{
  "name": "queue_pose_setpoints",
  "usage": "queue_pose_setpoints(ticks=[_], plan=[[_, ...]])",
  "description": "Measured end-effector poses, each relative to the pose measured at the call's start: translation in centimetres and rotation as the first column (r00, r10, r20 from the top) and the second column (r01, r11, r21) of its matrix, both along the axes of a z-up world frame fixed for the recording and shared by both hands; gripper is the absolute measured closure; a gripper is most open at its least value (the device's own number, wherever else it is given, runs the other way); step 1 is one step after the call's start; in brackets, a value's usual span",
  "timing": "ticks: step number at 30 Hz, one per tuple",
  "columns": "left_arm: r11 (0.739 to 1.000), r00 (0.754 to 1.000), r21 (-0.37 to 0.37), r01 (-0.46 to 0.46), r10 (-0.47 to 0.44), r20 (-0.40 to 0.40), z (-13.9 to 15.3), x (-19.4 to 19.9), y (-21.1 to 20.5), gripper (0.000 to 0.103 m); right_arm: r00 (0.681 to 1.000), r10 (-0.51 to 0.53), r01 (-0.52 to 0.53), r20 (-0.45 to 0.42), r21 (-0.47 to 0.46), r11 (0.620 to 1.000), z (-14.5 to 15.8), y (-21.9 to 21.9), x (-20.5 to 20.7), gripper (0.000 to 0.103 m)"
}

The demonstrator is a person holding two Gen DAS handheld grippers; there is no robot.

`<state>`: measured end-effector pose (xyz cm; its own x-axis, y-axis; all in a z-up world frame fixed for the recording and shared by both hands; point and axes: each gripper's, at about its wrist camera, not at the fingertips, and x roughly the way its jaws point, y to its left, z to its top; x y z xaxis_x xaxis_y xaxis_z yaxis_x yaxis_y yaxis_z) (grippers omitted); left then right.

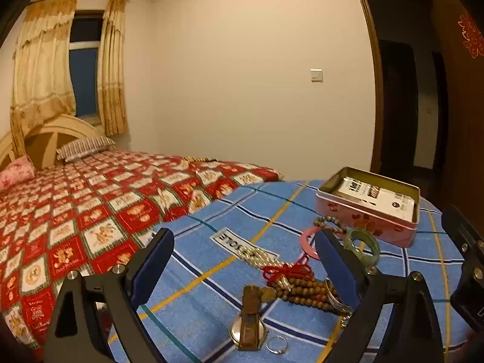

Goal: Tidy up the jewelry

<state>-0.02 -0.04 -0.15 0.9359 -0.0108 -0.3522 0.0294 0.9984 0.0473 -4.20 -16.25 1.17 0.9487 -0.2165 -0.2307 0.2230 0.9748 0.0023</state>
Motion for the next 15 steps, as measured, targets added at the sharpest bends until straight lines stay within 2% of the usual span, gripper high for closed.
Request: queue_pose_setpoints(ticks=[4,9,13,15], plan=[[1.000,1.000,-0.026,-0.002,0.001,-0.026,-0.4,-0.1,0.0,0.009,1.000,-0.002,0.002,0.017,-0.014,1.000,0.0,0.1,-0.1,0.000],[0.999,1.000,-0.038,-0.016,0.017,0.017,-0.2,-0.7,0.0,0.009,1.000,0.002,-0.002,0.017,-0.009,1.000,0.1,0.1,-0.2,0.000],[0.998,1.000,-0.054,-0.021,0.022,0.020,0.5,-0.7,0.9,0.009,1.000,0.001,-0.001,0.019,-0.007,1.000,0.2,0.2,-0.4,0.000],[0.998,0.998,-0.064,-0.022,0.025,0.050,0.7,-0.7,1.0,0.009,1.000,-0.003,0.003,0.025,-0.006,1.000,0.5,0.2,-0.4,0.000]])
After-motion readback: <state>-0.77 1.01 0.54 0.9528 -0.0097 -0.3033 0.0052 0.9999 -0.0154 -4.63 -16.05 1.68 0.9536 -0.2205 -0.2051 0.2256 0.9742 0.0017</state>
